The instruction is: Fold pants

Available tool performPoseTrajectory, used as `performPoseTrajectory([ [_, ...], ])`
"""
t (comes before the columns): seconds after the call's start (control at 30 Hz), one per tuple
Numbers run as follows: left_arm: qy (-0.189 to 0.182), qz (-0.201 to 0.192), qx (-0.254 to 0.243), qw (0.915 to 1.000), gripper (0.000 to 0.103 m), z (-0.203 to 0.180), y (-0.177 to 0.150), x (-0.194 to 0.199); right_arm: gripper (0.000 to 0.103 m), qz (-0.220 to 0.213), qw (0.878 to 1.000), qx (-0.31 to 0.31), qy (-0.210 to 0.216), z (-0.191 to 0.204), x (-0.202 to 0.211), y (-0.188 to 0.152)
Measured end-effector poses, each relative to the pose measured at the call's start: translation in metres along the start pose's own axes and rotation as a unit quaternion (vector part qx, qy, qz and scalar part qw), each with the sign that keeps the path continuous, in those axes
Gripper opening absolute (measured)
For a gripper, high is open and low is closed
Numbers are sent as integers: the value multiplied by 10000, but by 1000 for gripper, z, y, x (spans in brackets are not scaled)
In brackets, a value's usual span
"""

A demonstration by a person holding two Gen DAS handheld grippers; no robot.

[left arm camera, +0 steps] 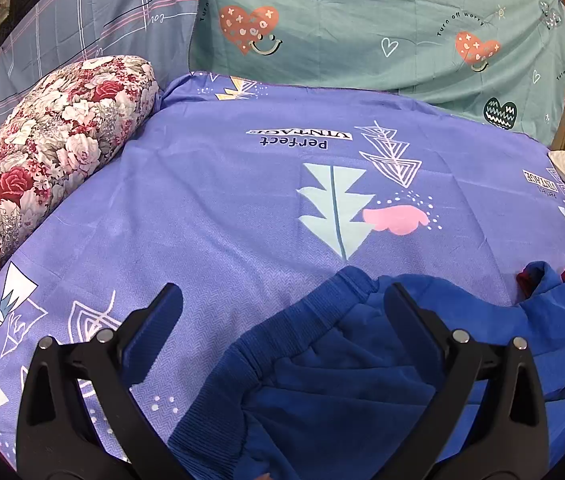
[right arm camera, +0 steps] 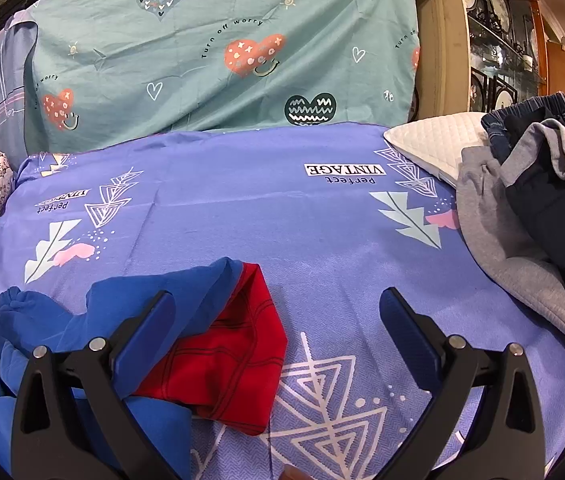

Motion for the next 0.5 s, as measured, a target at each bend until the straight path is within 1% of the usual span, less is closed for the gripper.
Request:
performPoseTrajectory([
  [0.5, -16, 11, -13, 10000, 101, -1, -1, 0, 102, 8, 10000, 21, -22, -1, -2, -1],
])
Point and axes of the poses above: each gripper's, at about its wrist camera, not at the fingertips, and x roughly against the way its jaws point, z to its left, y to its top, the point moved 3 cm from there along -x, roughly the way its jaws point, and after that the axes turned 15 degrees about -y, right-handed, at the moved point
